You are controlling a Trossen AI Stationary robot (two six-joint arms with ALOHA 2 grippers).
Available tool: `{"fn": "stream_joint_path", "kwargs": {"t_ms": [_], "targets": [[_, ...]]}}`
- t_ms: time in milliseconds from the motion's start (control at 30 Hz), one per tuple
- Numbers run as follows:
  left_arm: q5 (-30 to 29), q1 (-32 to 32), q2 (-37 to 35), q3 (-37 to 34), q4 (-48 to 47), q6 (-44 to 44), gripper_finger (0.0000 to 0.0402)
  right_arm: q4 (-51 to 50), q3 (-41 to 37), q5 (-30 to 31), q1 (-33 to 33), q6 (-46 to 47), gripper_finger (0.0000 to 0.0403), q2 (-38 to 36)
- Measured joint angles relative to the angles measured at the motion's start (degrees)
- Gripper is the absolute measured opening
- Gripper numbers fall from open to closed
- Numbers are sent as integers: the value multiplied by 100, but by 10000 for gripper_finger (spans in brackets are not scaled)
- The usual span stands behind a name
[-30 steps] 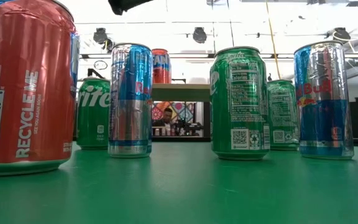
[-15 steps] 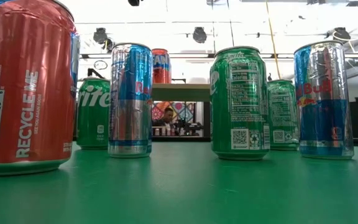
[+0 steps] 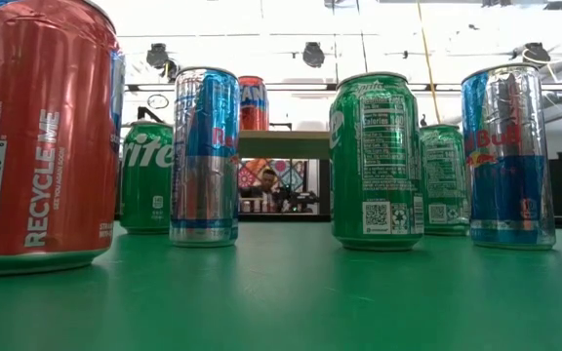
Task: Place canned beverage on shelf
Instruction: Put the red soda can on the shelf aligned with the other red soda cans
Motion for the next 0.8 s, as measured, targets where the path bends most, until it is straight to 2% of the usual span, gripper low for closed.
{"fn": "stream_joint_path", "kwargs": {"t_ms": [300, 467, 633, 800], "targets": [[-396, 50, -4, 0, -304, 100, 391, 422, -8, -340, -305, -376, 299, 171], [-387, 52, -4, 0, -452, 137, 391, 625, -6, -469, -402, -610, 299, 165], [-254, 50, 0, 0, -451, 136, 390, 787, -6, -941, -527, -702, 299, 165], [-255, 50, 0, -2, -514, 135, 360, 805, -6, -1040, -599, -691, 299, 165]]}}
